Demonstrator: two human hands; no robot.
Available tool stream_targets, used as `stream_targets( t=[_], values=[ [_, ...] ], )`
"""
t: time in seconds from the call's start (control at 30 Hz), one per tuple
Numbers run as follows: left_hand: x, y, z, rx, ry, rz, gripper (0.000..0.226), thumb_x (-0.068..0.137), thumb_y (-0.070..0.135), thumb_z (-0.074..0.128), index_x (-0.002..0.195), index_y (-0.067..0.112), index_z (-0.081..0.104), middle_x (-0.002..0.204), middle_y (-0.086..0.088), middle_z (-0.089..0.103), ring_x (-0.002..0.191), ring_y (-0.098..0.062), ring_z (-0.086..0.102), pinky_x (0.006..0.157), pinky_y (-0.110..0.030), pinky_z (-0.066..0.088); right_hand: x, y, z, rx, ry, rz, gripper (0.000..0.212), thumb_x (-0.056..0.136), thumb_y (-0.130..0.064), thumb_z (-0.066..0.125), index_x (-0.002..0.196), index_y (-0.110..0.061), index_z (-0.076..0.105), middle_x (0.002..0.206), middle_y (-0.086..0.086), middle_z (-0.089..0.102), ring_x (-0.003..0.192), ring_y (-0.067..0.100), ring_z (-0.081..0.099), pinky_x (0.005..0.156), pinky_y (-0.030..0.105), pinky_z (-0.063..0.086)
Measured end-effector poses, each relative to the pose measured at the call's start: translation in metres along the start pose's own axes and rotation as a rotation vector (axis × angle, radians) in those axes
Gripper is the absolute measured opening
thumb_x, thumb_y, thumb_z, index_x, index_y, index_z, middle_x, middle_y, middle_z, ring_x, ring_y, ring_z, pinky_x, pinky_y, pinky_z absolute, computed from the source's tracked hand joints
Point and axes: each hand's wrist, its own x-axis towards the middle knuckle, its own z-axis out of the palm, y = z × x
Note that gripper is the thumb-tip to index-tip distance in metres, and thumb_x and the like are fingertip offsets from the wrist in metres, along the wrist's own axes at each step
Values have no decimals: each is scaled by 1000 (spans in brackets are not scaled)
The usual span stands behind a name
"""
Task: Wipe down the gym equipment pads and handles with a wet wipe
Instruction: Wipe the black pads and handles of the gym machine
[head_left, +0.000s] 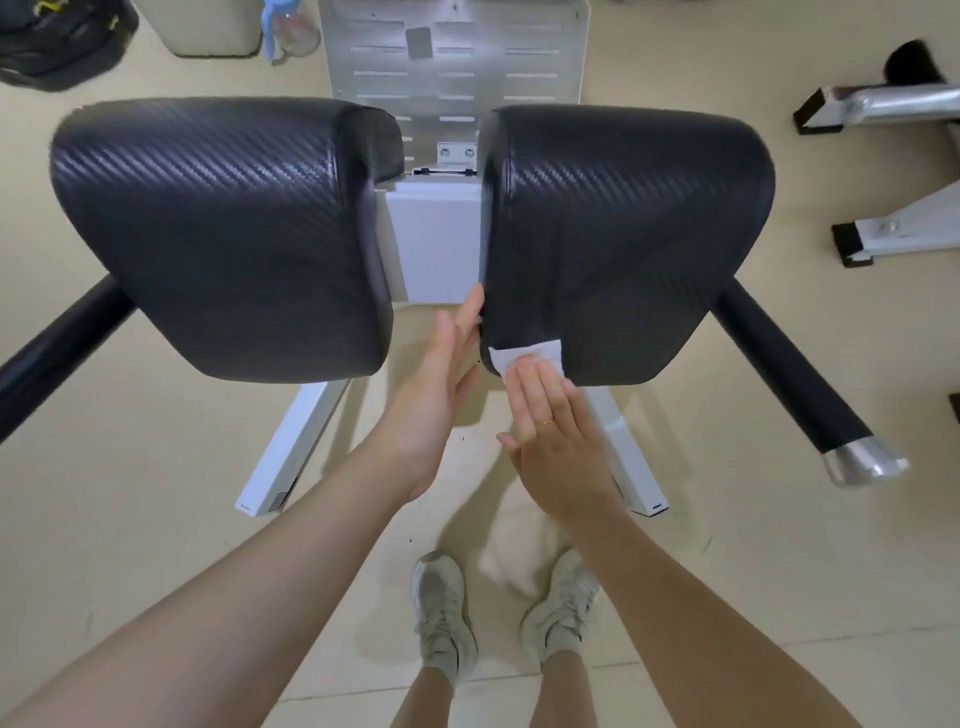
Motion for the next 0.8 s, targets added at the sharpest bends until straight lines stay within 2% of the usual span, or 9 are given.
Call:
stream_targets(
  t=[0.07, 0.17, 0.33, 0.37, 0.47, 0.53, 0.63, 0.73, 0.8],
  values=[
    [-2, 1, 1, -7, 0, 11, 50, 93, 58, 8, 139, 51, 26, 149, 29, 25, 136, 9, 23, 109, -18, 21, 11, -2, -2, 3, 51, 15, 70, 85, -35, 57, 142, -3, 31, 146, 10, 37, 134, 23, 30, 116, 35, 14],
    [-2, 4, 0, -60, 12, -1, 52, 92, 59, 9, 140, 48, 27, 147, 28, 28, 134, 9, 26, 108, -19, 25, 40, 7, -19, 81, 185, 45, 70, 90, -35, 55, 145, -4, 23, 148, 11, 27, 138, 26, 27, 115, 36, 18],
    [-6, 13, 18, -79, 104, -20, 51, 93, 57, 10, 141, 47, 25, 150, 27, 22, 136, 7, 20, 117, -31, 17, 85, 28, -56, 42, 206, 224, 59, 99, -40, 19, 146, -7, 6, 152, 12, 14, 141, 26, 14, 117, 33, 3],
    [-7, 15, 22, -71, 120, -29, 50, 94, 57, 11, 142, 48, 23, 151, 27, 20, 137, 6, 19, 118, -31, 16, 82, 29, -57, 44, 201, 219, 60, 99, -40, 21, 146, -6, 7, 153, 12, 14, 141, 26, 15, 117, 34, 5],
    [-5, 19, 28, -38, 155, -69, 51, 92, 61, 12, 141, 51, 22, 150, 27, 22, 138, 5, 19, 118, -32, 14, 52, 28, -44, 83, 215, 145, 65, 95, -32, 47, 146, -2, 20, 152, 15, 22, 141, 29, 23, 117, 37, 18],
    [-5, 22, 28, -28, 157, -97, 51, 92, 62, 10, 141, 52, 20, 150, 27, 22, 138, 5, 19, 116, -29, 13, 25, 28, -28, 98, 154, 97, 68, 88, -23, 58, 144, -2, 27, 148, 14, 26, 138, 30, 29, 115, 37, 20],
    [-4, 22, 27, -14, 155, -68, 51, 94, 58, 8, 143, 48, 18, 151, 26, 22, 138, 6, 19, 116, -27, 12, 4, 23, -15, 86, 98, 92, 65, 81, -10, 61, 139, 0, 35, 144, 14, 36, 133, 28, 38, 113, 37, 26],
    [-4, 21, 31, -14, 181, -59, 50, 95, 56, 10, 143, 48, 21, 148, 28, 26, 136, 5, 25, 115, -26, 15, 6, 22, -15, 107, 140, 117, 62, 81, -14, 64, 137, 0, 40, 143, 15, 39, 134, 28, 38, 112, 37, 30],
    [-3, 21, 33, -11, 208, -73, 50, 94, 61, 14, 141, 49, 27, 144, 29, 32, 133, 4, 29, 115, -28, 19, 23, 30, -23, 113, 192, 143, 64, 86, -19, 60, 140, 0, 34, 147, 15, 33, 136, 28, 34, 113, 37, 27]
  ],
)
